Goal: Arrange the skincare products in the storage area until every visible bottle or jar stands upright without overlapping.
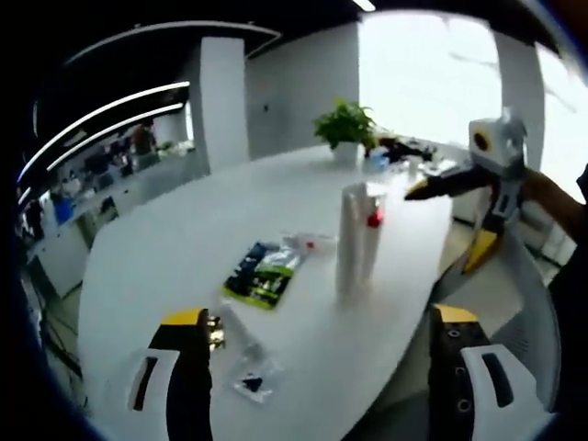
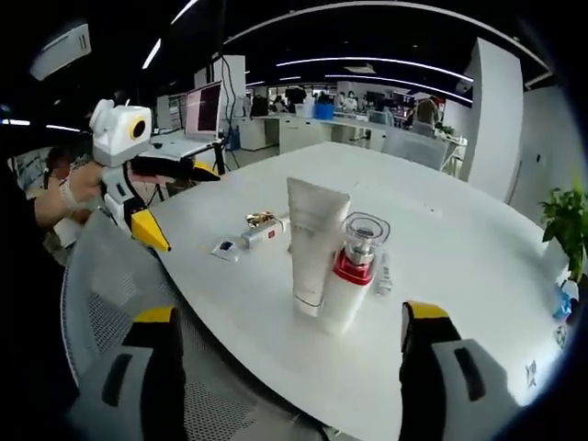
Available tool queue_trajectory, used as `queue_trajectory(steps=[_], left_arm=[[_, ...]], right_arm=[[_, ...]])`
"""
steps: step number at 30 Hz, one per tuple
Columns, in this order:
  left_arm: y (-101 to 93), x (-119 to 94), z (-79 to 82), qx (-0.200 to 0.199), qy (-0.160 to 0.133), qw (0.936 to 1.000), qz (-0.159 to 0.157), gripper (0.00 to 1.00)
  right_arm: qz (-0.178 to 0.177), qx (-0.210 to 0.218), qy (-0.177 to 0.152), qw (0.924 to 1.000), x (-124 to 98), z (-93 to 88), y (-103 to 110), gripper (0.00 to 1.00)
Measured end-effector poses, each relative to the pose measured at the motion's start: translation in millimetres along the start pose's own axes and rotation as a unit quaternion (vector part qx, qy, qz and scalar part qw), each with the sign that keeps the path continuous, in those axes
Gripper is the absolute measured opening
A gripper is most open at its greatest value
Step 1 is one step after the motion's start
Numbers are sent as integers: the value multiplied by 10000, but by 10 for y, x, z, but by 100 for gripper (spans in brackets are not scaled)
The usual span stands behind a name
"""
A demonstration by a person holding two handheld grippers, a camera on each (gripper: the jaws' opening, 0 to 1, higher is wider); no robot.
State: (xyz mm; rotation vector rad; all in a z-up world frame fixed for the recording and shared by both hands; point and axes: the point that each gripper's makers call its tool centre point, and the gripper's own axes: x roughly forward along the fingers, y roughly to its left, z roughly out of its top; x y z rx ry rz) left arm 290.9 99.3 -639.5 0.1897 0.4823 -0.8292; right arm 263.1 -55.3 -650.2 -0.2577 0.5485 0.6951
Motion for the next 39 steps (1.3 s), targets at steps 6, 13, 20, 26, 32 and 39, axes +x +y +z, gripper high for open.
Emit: queue_trajectory(steps=[6,13,20,26,32,39], left_arm=[[30,-112,-79,-104,41,9997,208,97],[-70,-198,-202,-68,167,9996,209,97],[-84,-227,-280,-224,225,9992,223,97],[-41,-227,-305,-259,252,9991,215,97],[33,-135,-367,-330,377,9987,90,97],[209,58,-429,-378,575,9976,85,97]], right_arm=[[6,-63,-131,9999,-32,27,47,100],[112,-50,-80,9999,-40,-11,105,100],[141,-44,-103,9998,-32,-28,146,100],[131,-155,-365,9991,3,39,163,99],[371,200,-567,9975,7,108,246,72],[412,119,-398,9983,45,61,280,62]])
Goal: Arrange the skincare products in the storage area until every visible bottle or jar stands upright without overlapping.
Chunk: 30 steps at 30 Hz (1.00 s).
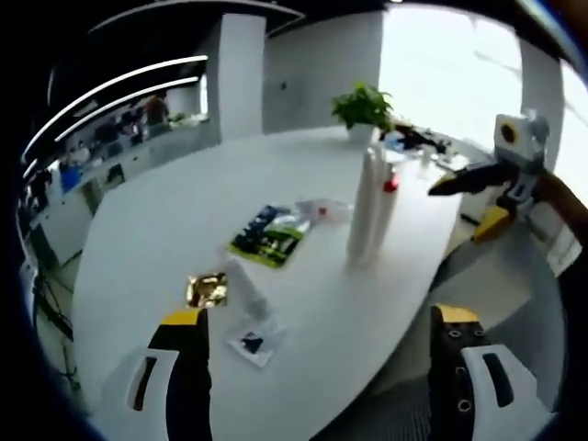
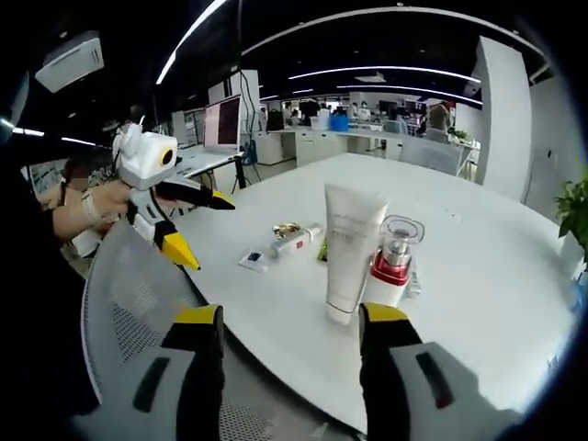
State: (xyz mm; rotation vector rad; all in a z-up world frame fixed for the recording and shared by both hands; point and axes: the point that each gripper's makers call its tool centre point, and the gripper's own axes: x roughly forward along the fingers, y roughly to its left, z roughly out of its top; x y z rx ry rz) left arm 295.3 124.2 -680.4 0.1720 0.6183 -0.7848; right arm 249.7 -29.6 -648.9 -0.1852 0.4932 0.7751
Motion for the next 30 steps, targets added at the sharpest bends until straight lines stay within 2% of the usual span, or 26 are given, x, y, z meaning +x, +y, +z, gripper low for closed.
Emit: queue_trajectory(steps=[2,6,8,11,13,17,22,26,30], left_arm=[[85,82,-25,-57,116,9999,62,97],[206,260,-81,-100,395,9992,13,97],[300,346,-117,-122,568,9983,103,97],[412,477,-103,-164,610,9979,132,89],[482,581,-96,-265,644,9975,120,87],[598,761,-110,-510,804,9954,112,76],[685,919,-87,-565,806,9951,129,65],[788,1036,-50,-706,792,9939,293,58],[875,1132,-81,-698,971,9917,477,51]], right_arm=[[-90,-50,-18,9999,20,11,-23,66],[-99,27,-31,9999,43,17,-44,67],[-166,9,4,9999,55,11,-65,68],[-199,112,2,9997,58,12,-86,67],[-228,148,-11,9996,58,13,-102,67],[-299,203,-42,9993,54,15,-140,65],[-345,283,-39,9990,49,3,-163,63],[-358,328,-2,9988,53,-17,-173,61],[-360,370,-3,9987,59,-19,-179,61]])
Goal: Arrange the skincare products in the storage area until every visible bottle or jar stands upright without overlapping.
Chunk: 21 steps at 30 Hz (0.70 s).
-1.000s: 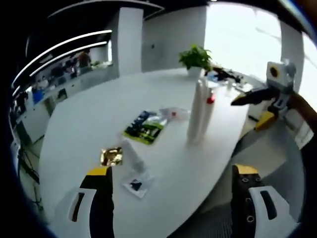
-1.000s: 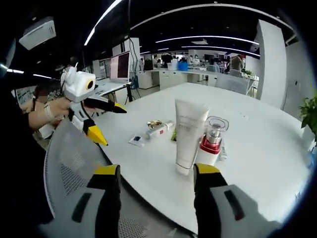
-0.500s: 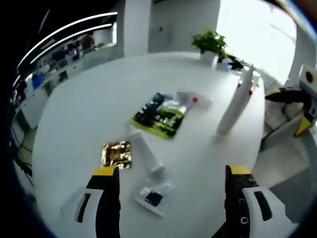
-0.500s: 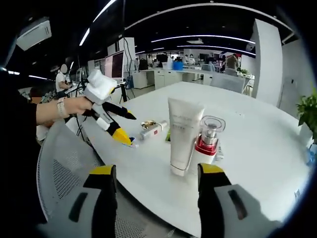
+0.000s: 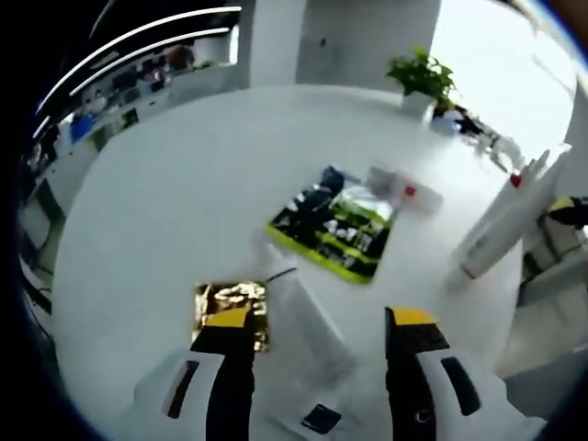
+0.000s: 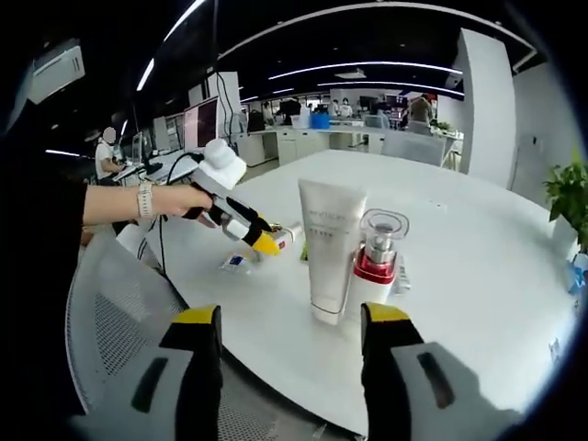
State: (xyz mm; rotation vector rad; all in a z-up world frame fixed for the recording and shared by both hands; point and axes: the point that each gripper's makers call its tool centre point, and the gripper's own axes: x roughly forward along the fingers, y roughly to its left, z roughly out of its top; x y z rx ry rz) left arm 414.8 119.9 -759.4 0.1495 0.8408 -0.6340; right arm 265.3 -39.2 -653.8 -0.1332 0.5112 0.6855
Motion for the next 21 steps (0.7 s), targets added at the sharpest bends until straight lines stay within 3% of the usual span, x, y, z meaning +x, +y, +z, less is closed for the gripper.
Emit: queue_trajectory(steps=[3,11,21], left_arm=[[33,44,19,7,-4,10000,96,45],[48,165,-63,186,341,9991,153,34],[130,233,-58,423,358,9980,317,23]], right_arm=[[2,-28,-15,10000,8,-2,-1,61],[-51,-24,-77,10000,-4,-4,-26,59],[-92,-12,-143,9999,-15,-7,-88,51]])
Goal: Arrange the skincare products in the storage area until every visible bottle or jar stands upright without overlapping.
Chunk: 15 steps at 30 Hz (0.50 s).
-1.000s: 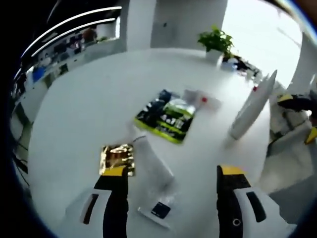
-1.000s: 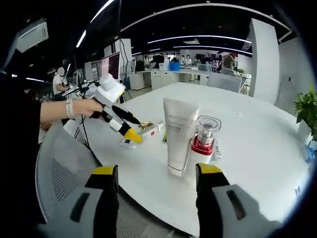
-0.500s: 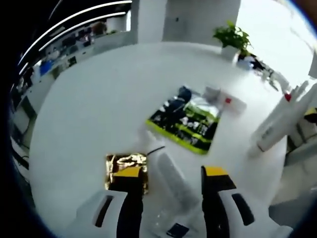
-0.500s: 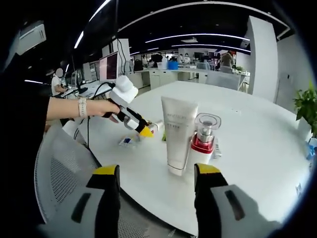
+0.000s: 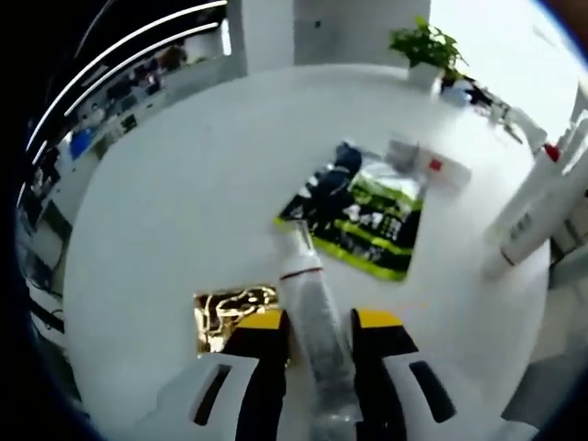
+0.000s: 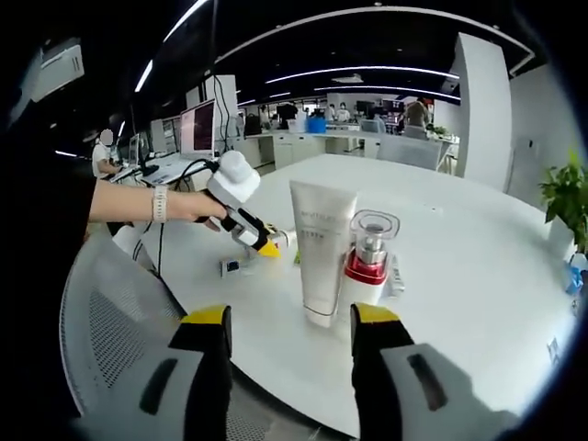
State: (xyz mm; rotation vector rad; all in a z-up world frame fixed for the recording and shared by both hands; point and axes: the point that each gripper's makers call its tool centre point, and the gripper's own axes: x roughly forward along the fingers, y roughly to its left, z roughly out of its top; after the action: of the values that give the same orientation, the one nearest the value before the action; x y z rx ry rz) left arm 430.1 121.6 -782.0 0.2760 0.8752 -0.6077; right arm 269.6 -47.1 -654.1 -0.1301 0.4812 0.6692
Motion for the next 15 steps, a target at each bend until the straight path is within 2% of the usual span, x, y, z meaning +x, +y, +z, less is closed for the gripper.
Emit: queue_trajectory(steps=[6,8,13,15], left_arm=[[28,23,29,-33,-67,10000,23,19],[41,26,42,97,-107,9999,86,18],[83,22,52,133,-144,9997,121,17],[109,-22,87,112,-256,9995,157,17]], right_arm=[[30,87,-37,10000,28,2,-18,43],[71,148,-70,9998,33,16,-17,41],[127,238,-99,9996,52,28,-14,39],[165,322,-90,9993,60,26,-8,36]])
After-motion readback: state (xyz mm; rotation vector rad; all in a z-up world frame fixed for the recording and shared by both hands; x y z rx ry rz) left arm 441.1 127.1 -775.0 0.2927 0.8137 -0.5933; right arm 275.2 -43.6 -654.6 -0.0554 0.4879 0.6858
